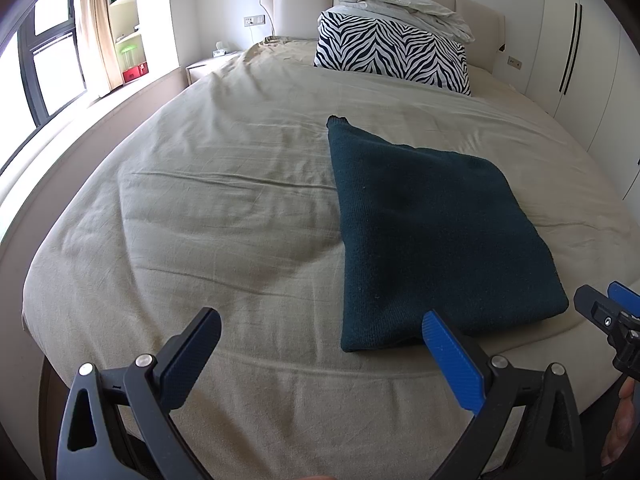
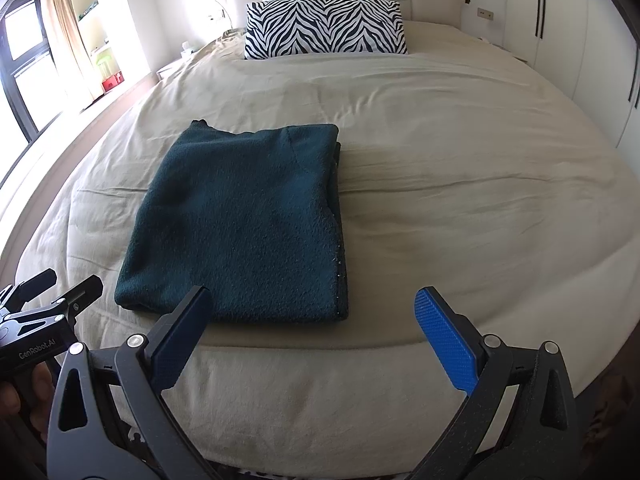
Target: Fold small clothes
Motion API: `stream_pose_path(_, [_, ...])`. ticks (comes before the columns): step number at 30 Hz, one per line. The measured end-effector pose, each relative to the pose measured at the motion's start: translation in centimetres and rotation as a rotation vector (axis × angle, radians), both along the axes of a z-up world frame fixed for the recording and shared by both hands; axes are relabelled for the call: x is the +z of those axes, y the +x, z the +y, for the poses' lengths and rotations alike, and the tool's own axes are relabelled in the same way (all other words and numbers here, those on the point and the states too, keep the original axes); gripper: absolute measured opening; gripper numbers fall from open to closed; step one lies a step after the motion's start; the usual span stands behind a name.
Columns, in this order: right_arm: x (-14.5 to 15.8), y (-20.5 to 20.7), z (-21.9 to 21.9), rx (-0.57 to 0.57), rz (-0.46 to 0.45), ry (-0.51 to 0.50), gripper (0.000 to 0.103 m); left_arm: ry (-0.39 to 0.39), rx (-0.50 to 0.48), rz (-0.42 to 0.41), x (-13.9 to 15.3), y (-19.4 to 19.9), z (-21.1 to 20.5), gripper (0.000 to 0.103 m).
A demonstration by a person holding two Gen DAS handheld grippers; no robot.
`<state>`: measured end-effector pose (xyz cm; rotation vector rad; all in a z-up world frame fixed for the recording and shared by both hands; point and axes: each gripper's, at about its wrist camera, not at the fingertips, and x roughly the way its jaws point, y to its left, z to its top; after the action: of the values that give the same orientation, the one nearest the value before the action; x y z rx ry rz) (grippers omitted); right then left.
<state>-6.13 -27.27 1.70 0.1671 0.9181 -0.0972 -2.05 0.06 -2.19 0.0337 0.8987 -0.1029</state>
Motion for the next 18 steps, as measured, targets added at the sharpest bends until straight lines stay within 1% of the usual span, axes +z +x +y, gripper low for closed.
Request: stream_pose_path(18, [-0.19,-0.05,0.0,-0.001,0.006,0.002,0.103,0.0,0.001,0.002,-0.09,0.01,0.02,0.103])
